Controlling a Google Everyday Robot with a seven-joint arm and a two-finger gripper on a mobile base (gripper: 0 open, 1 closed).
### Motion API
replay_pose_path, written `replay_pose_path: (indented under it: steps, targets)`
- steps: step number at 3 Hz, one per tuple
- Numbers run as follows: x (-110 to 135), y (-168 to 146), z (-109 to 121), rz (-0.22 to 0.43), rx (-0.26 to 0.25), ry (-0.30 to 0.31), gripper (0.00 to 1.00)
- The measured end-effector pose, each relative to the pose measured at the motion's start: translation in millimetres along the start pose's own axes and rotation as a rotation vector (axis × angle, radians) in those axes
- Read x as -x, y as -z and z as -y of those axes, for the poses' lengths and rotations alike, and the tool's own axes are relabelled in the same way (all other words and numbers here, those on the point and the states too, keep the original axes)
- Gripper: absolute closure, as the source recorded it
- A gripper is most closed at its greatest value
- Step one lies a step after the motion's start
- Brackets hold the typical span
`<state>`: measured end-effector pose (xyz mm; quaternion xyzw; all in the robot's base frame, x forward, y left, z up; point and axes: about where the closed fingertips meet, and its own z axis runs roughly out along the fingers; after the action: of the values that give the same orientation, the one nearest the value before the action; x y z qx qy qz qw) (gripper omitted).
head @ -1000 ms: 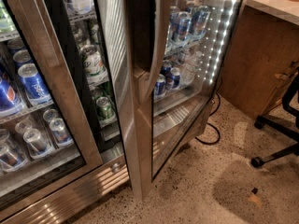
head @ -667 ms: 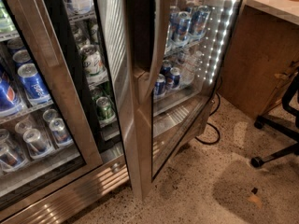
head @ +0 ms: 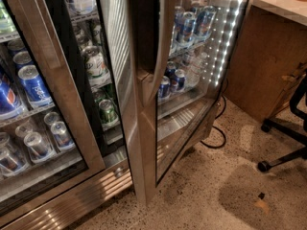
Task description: Open right fridge door
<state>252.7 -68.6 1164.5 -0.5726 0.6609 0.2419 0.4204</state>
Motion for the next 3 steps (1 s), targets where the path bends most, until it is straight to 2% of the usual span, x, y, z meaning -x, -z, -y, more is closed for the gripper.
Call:
replay_pose_path:
  steps: [3]
  targets:
    - [0.0, 0.0, 0.0, 0.000, 0.000, 0.000, 0.00]
